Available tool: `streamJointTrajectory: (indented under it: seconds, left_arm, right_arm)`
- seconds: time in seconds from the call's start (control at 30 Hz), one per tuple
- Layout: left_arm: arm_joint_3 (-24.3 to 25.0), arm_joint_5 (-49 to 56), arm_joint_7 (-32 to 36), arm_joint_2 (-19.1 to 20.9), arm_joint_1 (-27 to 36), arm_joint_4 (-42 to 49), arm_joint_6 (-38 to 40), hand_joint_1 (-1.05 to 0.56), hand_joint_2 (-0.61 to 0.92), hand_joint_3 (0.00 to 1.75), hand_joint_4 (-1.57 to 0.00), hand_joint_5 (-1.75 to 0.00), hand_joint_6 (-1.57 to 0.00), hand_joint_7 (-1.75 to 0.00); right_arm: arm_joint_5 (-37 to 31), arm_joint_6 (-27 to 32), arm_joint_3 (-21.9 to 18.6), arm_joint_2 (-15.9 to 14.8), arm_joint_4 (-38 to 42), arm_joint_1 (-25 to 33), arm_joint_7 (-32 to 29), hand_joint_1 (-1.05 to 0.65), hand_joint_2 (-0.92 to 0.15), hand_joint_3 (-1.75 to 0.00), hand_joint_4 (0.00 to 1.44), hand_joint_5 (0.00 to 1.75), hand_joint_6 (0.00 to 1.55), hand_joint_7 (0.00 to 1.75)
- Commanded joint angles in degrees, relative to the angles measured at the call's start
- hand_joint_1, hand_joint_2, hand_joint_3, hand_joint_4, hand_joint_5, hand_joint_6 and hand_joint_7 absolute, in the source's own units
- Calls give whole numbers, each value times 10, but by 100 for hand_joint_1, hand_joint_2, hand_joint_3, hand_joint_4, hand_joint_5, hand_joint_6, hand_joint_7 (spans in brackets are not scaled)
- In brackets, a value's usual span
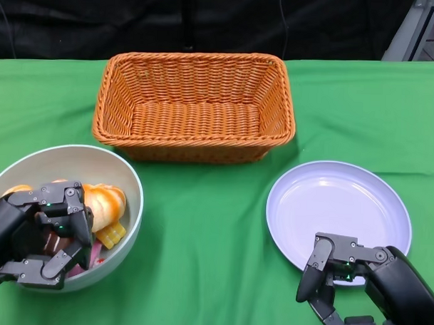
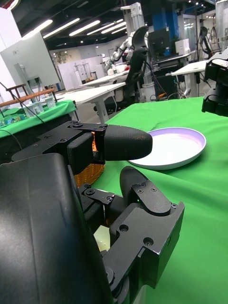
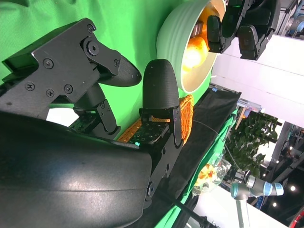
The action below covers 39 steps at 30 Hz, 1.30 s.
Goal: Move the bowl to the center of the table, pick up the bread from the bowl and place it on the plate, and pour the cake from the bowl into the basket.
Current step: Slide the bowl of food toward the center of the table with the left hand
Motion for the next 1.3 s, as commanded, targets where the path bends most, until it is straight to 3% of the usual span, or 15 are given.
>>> streamJointTrajectory:
  seconds: [0.03, 0.37, 0.43, 0.5, 0.57, 0.6, 0.63, 0.67, 0.7, 0.8, 0.87, 0.97, 1.17, 1.3]
  left_arm:
    - [5, -6, -3, 11, -3, -4, 1, -3, 61, 111, -79, -175, -70, -153]
    - [18, -3, 14, 16, 0, -24, -1, -3, 60, 111, -80, -169, -76, -140]
    - [25, -3, 19, 19, -2, -25, -2, -4, 63, 104, -82, -160, -78, -131]
    - [35, -18, 22, 19, -8, -24, 10, -7, 69, 87, -84, -151, -81, -119]
    - [43, -33, 21, 17, -12, -24, 23, -18, 82, 46, -84, -132, -88, -85]
    - [49, -43, 18, 17, -15, -25, 33, -19, 85, 37, -84, -129, -90, -78]
    - [52, -49, 17, 18, -16, -26, 39, -26, 88, 26, -84, -113, -92, -59]
    - [55, -53, 15, 19, -17, -27, 44, -30, 91, 18, -86, -98, -98, -38]
    - [63, -55, 22, 22, -20, -30, 49, -32, 91, 15, -87, -93, -100, -31]
    - [81, -59, 37, 29, -26, -35, 61, -46, 92, 5, -91, -42, -89, -5]
    - [93, -61, 37, 37, -34, -29, 60, -51, 92, 7, -90, -24, -81, -1]
    - [111, -57, 52, 45, -46, -15, 60, -54, 92, 10, -81, -10, -72, 0]
    - [143, -46, 98, 51, -76, 32, 46, -58, 92, 17, -67, -1, -61, 0]
    - [151, -21, 136, 54, -91, 65, 24, -60, 92, 18, -67, 0, -60, 0]
  right_arm:
    - [-3, 0, -4, -9, -6, 0, -1, -14, -53, -108, 81, 175, 71, 140]
    - [-6, -2, -1, -7, -4, 2, -3, -15, -53, -107, 81, 175, 71, 140]
    - [-9, 0, 0, -6, -6, 3, -5, -15, -53, -106, 81, 175, 71, 140]
    - [-11, 1, 1, -5, -7, 3, -6, -16, -53, -106, 82, 175, 70, 140]
    - [-12, 1, 2, -4, -7, 4, -6, -17, -54, -105, 83, 175, 70, 139]
    - [-13, 0, 2, -4, -7, 3, -7, -17, -54, -105, 83, 175, 70, 139]
    - [-13, 0, 2, -3, -7, 3, -7, -16, -54, -105, 83, 175, 70, 139]
    - [-13, 0, 3, -3, -8, 3, -7, -16, -54, -105, 83, 175, 71, 139]
    - [-13, 0, 3, -3, -7, 3, -8, -16, -54, -105, 83, 175, 71, 139]
    - [-15, -2, 3, -2, -5, 1, -10, -14, -54, -105, 83, 175, 71, 139]
    - [-15, -2, 3, -2, -3, 0, -10, -15, -54, -105, 83, 175, 71, 139]
    - [-15, 2, 4, -1, -5, -1, -10, -16, -54, -106, 83, 175, 71, 139]
    - [-17, 13, 6, -1, -11, 1, -11, -16, -54, -106, 83, 175, 71, 139]
    - [-16, 16, 7, -1, -13, 1, -9, -13, -54, -105, 82, 175, 70, 138]
